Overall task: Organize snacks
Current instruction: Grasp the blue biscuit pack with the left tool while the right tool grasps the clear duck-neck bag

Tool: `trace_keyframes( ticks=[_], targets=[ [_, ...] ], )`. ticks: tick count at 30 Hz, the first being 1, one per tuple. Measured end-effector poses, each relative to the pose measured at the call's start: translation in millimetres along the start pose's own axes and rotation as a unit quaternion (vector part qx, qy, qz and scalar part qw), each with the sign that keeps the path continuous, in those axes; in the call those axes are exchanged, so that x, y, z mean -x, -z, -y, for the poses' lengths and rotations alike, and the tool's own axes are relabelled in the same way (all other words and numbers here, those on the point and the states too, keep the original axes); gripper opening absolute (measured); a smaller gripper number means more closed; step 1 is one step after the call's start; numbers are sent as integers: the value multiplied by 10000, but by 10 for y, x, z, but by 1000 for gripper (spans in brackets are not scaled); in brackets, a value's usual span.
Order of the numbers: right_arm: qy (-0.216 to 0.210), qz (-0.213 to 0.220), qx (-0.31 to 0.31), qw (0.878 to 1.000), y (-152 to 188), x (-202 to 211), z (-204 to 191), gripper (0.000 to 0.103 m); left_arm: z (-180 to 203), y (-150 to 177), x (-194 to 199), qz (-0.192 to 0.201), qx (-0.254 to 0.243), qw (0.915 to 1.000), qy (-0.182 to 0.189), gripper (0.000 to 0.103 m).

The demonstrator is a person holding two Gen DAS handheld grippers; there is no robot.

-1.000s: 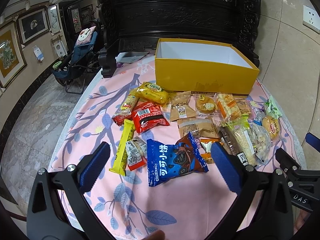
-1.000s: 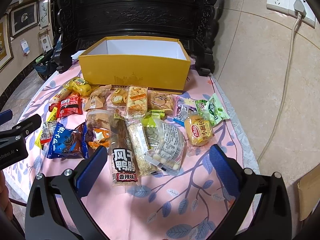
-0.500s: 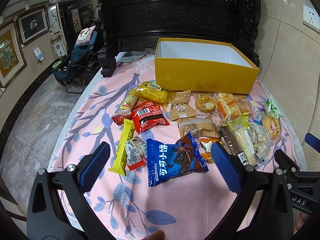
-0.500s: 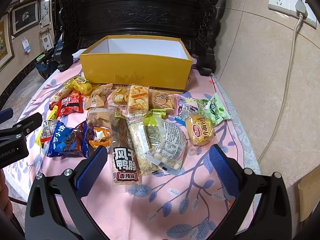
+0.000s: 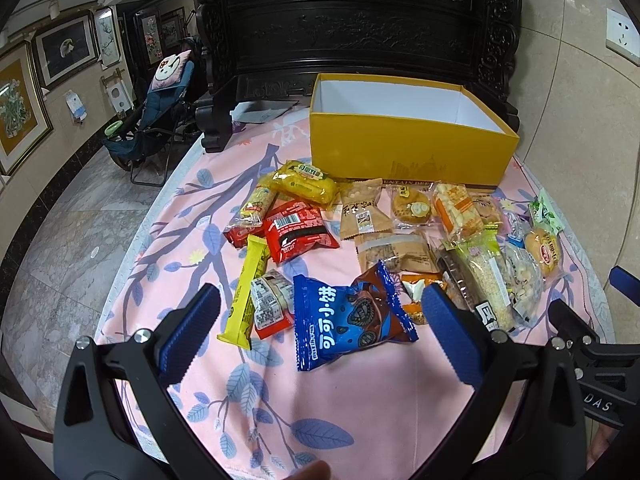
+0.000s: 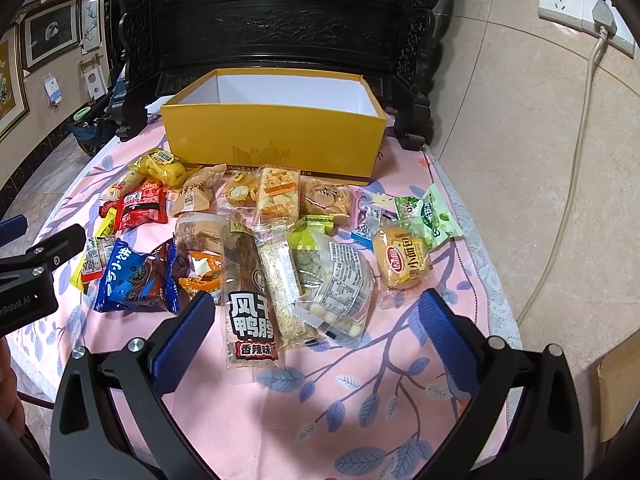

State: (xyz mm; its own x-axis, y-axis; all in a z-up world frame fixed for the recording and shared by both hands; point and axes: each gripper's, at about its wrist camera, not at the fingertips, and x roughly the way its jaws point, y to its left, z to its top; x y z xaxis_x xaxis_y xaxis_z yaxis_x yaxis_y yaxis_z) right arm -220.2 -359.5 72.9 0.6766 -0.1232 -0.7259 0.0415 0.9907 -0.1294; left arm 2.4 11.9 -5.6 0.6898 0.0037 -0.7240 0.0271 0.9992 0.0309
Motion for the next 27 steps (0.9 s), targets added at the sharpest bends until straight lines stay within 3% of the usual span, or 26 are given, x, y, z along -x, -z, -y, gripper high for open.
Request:
trace_keyframes(
  ticks=[19,24,27],
  targets=[
    [-31,-46,27,10000,27,-14,-15,102,-56,79,-46,-34,30,10000,-48,101],
    [-365,-167,35,9992,36,-86,-29,102,-238,160,-200,-220,177,9994,-178,101],
    [-829,-277,104,9961,30,-149,-119,102,-391,179,-253,-274,302,9989,-234,101]
  ],
)
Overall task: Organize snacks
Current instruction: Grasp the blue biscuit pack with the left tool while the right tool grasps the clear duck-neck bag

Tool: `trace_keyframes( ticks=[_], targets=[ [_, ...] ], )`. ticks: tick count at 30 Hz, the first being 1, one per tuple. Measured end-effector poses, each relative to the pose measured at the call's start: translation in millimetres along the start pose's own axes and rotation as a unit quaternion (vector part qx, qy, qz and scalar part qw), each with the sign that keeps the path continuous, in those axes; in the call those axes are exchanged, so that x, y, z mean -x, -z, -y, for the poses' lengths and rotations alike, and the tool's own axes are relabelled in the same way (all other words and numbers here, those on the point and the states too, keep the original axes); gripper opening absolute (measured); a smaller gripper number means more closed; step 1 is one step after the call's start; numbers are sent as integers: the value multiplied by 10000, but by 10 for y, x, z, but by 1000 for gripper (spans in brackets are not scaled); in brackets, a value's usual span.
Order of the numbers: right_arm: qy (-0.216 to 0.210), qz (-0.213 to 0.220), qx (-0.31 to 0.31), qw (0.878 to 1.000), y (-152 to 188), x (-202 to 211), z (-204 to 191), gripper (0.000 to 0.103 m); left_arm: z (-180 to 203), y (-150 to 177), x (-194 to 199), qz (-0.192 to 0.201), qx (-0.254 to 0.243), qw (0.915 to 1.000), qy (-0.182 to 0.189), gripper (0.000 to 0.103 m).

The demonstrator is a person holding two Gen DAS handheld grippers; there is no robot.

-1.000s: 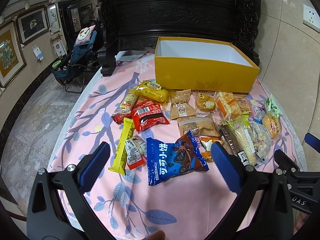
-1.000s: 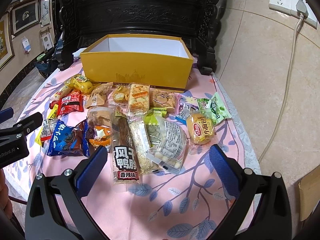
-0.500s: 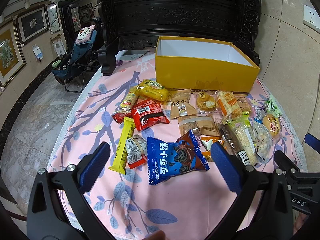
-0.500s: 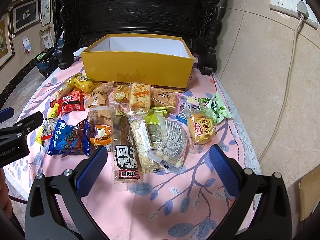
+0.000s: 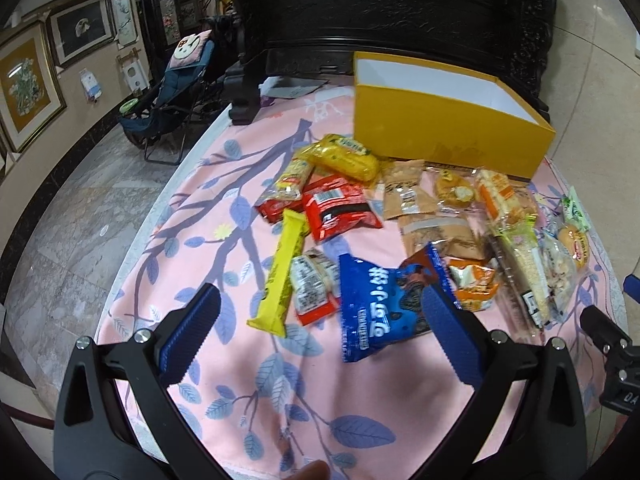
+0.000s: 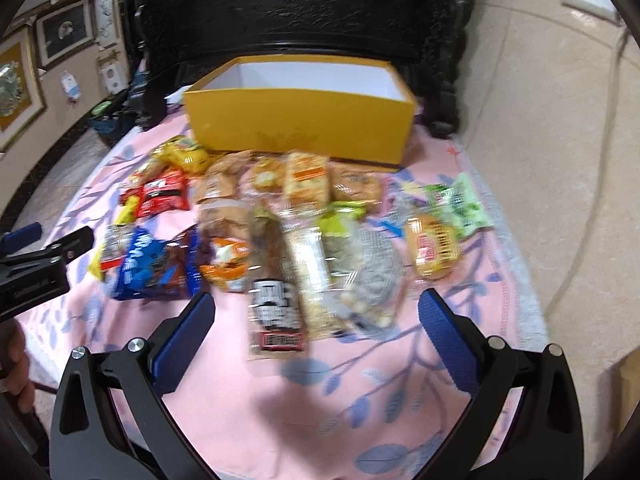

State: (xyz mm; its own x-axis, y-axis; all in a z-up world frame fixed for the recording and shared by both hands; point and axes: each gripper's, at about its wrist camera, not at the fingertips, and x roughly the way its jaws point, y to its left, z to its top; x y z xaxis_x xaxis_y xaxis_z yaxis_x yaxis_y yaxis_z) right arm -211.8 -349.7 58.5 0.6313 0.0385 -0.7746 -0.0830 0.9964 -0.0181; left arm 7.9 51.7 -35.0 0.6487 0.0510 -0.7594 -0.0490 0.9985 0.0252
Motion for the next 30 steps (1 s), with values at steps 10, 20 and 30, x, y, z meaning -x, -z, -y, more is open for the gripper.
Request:
trace_keyframes(
  ticks=[10,20,30],
  targets=[
    [-831,-504,343,9947,-59,-620,-222,92,-437,101,-109,-228,456,9987,66,101],
    [-413,-992,570,9926,101,-1061,-375,41,-536,176,-141,-328,482,9981,181,101],
    [-911,-923,-162,9914,-35,-1055,-2,31,132,195,-274,-596,-112,9952,765,101]
  ],
)
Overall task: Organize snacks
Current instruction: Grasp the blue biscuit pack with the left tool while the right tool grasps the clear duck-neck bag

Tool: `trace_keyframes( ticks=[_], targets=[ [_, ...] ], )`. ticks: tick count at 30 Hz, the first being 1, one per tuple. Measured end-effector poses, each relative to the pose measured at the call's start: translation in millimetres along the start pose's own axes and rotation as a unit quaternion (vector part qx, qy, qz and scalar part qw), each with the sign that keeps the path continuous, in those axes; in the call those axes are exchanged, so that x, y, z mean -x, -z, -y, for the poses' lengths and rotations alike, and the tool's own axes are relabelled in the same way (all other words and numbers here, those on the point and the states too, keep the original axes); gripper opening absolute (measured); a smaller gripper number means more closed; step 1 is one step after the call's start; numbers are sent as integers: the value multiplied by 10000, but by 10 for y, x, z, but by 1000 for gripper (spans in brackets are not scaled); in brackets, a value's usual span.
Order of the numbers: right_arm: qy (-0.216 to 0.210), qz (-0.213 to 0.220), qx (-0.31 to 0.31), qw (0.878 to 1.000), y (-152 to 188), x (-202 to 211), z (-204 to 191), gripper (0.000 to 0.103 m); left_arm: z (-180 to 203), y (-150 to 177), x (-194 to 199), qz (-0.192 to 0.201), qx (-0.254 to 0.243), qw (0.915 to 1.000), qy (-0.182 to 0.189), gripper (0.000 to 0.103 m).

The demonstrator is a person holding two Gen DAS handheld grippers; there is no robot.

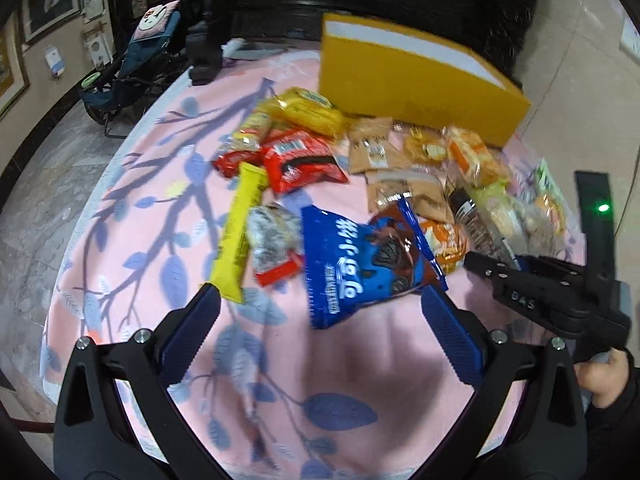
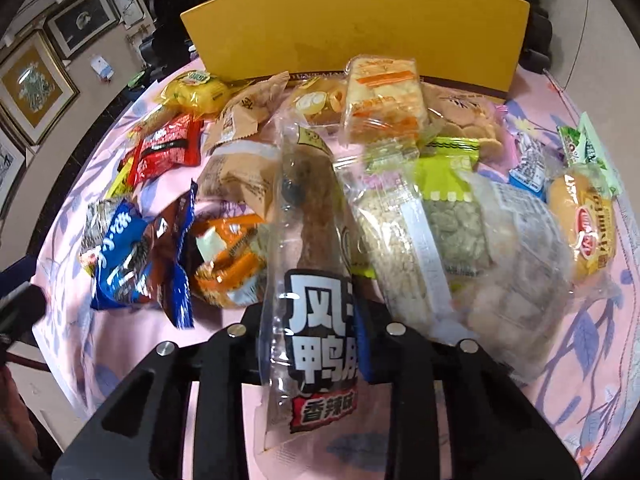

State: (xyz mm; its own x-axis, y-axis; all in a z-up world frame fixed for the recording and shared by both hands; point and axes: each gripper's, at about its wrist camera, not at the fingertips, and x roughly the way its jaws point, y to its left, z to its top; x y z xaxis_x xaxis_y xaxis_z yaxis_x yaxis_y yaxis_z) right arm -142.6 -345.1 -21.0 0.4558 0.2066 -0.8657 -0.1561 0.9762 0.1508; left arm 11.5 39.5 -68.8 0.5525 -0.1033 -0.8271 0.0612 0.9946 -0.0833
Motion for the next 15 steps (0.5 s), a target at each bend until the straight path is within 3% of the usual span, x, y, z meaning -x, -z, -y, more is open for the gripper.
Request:
trace_keyframes(
  ticks=[4,9,11,13,15],
  targets=[
    [-245,28,-128,9996,106,102,156,32,199,-28,-239,-196,-29,9998,51,101],
    [-492,13,-128,9987,181,143,270,32,372,-133,-490,-159,-79,9997,-136,101],
    [-539,21,-119,9985,179,141,281,32,391,-174,-691,-350,11,9993,-148,101],
    [-596,34,-128,9981,179,145,306,32,383,-180,-854,-451,147,9988,74,101],
    [-651,44,-165,9977,172,127,312,32,378,-162,-897,-308,254,9991,124,101]
  ],
)
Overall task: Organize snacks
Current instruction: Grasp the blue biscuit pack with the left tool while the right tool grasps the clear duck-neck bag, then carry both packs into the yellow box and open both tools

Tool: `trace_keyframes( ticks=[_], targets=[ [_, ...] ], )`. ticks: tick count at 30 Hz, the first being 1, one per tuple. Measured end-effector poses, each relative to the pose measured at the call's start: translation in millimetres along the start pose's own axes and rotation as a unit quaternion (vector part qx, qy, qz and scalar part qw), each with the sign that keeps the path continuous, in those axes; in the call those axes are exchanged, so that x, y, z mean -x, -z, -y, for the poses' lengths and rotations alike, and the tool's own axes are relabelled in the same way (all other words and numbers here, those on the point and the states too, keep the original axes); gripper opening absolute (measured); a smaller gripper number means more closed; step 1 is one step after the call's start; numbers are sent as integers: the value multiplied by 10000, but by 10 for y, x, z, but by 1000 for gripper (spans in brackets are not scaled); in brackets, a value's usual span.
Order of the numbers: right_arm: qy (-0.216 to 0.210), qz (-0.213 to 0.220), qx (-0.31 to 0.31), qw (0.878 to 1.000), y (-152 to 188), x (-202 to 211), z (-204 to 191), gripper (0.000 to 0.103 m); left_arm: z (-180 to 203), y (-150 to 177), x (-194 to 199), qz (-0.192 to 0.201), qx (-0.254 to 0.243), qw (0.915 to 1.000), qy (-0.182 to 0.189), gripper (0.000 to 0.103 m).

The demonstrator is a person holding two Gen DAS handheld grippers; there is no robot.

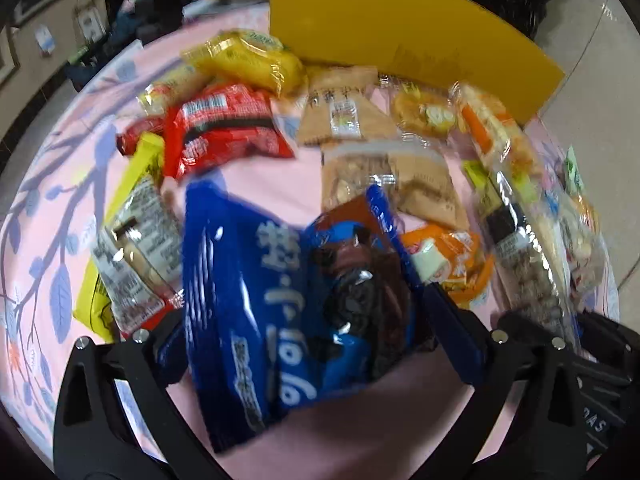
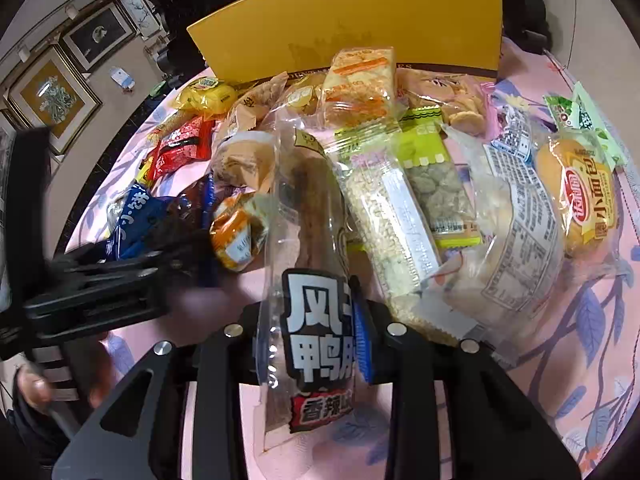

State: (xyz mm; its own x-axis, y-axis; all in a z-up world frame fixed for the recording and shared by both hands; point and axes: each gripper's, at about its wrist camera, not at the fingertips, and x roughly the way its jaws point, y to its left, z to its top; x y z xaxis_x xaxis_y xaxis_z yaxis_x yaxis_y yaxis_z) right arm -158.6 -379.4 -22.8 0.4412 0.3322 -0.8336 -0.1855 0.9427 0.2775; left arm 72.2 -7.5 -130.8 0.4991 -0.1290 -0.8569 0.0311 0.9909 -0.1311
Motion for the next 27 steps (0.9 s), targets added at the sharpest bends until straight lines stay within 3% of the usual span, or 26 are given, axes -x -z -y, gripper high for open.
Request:
trace_keyframes(
  ticks=[4,5,6,7,10,15,27],
  targets=[
    [-39,34,-59,10000,20,20,18,32,71,-1,-46,-94,-354,9991,-231,100],
    [-9,43,-40,10000,27,25,11,32,67,0,-37,-106,-354,9989,-280,96],
    [33,59,-7,10000,36,32,1,32,60,14,2,-65,-377,9987,-342,84],
    [74,75,26,9999,47,36,-15,32,58,19,23,-43,-402,9984,-391,82],
    [237,183,102,9995,68,35,-82,28,-19,43,118,-19,-289,9993,-236,60],
    [261,456,-79,9986,99,162,-146,27,-83,86,376,169,-382,9989,-194,41],
    [558,1020,124,9931,151,613,-488,27,-128,167,976,696,-381,9964,283,38]
  ],
)
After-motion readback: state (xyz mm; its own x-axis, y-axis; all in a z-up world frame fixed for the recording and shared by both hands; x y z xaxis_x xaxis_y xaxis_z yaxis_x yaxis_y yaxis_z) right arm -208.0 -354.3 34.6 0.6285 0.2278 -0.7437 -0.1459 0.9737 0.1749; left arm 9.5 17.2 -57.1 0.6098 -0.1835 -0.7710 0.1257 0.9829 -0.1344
